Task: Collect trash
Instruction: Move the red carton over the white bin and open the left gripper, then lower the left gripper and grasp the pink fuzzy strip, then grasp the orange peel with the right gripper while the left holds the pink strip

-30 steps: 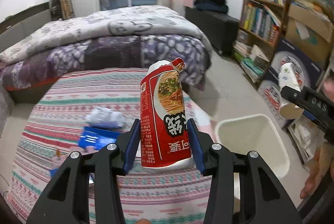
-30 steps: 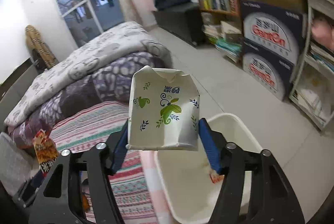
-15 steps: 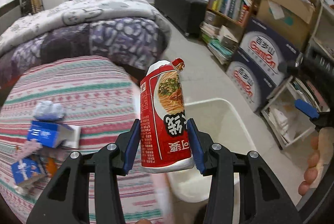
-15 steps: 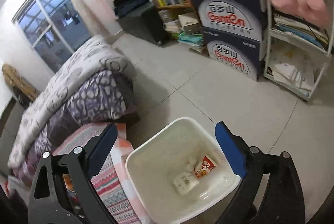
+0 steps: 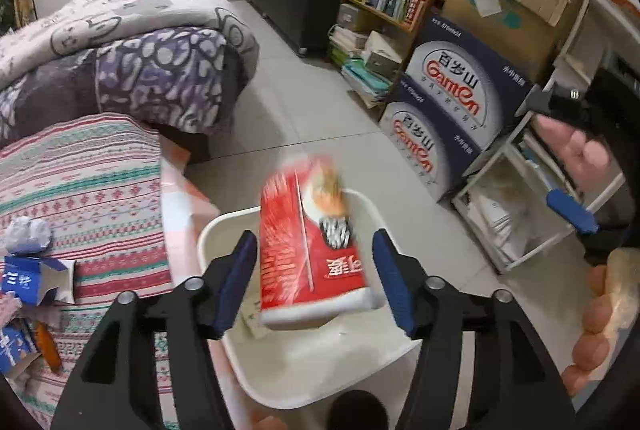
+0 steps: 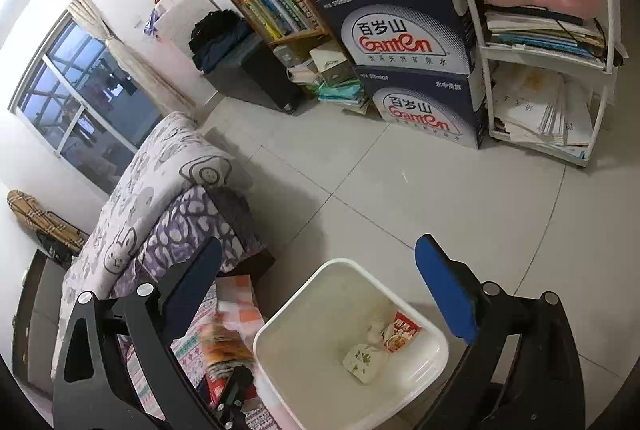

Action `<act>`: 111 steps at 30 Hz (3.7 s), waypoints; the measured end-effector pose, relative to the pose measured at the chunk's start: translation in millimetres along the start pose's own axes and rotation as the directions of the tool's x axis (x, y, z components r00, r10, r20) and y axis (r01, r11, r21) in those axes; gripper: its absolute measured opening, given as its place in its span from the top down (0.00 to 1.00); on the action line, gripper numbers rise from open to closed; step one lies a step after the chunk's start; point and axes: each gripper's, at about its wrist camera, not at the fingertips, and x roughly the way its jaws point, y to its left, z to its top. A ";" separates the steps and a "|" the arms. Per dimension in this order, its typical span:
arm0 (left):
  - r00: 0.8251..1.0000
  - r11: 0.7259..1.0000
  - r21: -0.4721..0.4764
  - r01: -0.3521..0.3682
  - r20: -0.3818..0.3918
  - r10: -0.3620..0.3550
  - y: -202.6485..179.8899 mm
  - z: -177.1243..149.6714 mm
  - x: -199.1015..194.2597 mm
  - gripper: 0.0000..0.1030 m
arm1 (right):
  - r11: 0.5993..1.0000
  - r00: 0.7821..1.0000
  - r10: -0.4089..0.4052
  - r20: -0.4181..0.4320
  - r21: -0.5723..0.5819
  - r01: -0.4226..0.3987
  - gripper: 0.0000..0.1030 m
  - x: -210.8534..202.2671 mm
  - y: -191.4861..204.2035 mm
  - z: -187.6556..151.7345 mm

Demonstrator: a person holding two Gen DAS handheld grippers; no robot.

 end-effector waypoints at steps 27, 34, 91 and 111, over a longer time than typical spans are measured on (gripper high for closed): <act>0.930 0.930 0.008 -0.369 0.001 0.369 139.5 -34.4 -40.0 0.28 | 0.912 0.989 -0.002 -0.150 -0.406 -0.060 0.07 35.9 126.7 -118.9; 0.886 0.893 0.020 -0.449 -0.118 0.448 195.7 -47.8 -43.1 0.28 | 0.887 0.975 0.002 -0.222 -0.451 -0.105 0.07 48.9 155.6 -150.3; 0.858 0.779 -0.384 -0.496 -0.083 0.506 410.1 -114.7 -200.0 0.74 | 0.453 0.849 -0.103 -0.518 -0.784 -0.424 0.80 75.9 262.9 -406.4; 0.715 0.715 -0.412 -0.565 0.188 0.673 349.5 -91.7 -233.4 0.74 | 0.542 0.906 0.356 -0.229 -0.739 -0.400 0.80 -16.4 295.3 -311.4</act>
